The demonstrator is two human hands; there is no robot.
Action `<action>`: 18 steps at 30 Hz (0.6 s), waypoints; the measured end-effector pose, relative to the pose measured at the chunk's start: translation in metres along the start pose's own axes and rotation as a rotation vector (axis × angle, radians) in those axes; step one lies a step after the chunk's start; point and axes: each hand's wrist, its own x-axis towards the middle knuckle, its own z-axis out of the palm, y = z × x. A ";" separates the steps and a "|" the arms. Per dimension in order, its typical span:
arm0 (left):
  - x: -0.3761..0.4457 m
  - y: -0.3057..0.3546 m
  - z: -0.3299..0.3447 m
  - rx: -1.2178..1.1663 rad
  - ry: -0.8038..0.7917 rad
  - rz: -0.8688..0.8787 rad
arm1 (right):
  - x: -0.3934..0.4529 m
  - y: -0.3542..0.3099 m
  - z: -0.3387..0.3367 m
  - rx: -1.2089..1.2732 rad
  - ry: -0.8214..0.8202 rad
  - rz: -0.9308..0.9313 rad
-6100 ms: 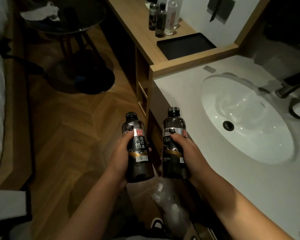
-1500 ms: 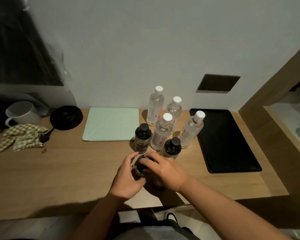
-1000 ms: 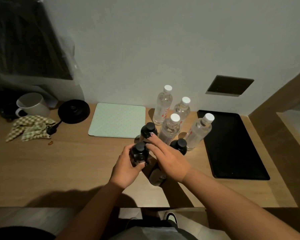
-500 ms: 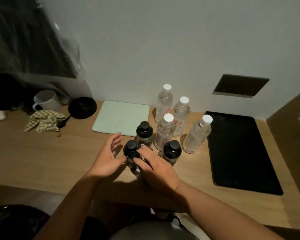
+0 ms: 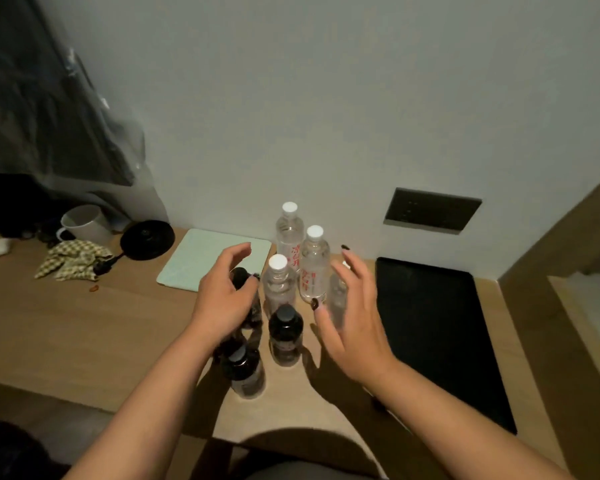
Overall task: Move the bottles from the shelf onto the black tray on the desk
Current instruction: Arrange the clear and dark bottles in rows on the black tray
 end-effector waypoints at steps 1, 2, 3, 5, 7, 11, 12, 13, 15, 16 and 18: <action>0.001 0.010 0.010 0.027 -0.026 0.033 | 0.008 0.007 -0.013 -0.017 0.033 0.062; 0.002 0.019 0.020 0.057 -0.057 0.066 | 0.016 0.013 -0.025 -0.037 0.039 0.131; 0.004 0.026 0.029 0.094 -0.089 0.095 | 0.022 0.021 -0.034 -0.053 0.014 0.198; 0.009 0.034 0.042 0.178 -0.154 0.135 | 0.033 0.035 -0.047 -0.051 -0.095 0.299; 0.015 0.035 0.050 0.264 -0.211 0.151 | 0.041 0.043 -0.050 -0.033 -0.219 0.320; 0.027 0.027 0.050 0.364 -0.270 0.157 | 0.048 0.050 -0.039 -0.023 -0.406 0.358; 0.029 0.025 0.048 0.365 -0.288 0.146 | 0.048 0.050 -0.035 -0.023 -0.434 0.377; 0.030 0.024 0.047 0.365 -0.311 0.131 | 0.049 0.051 -0.032 -0.037 -0.442 0.382; 0.033 0.020 0.044 0.364 -0.350 0.115 | 0.053 0.053 -0.028 -0.090 -0.427 0.371; 0.035 0.018 0.042 0.362 -0.358 0.112 | 0.056 0.053 -0.028 -0.121 -0.421 0.362; 0.037 0.016 0.037 0.337 -0.347 0.121 | 0.063 0.055 -0.031 -0.181 -0.418 0.342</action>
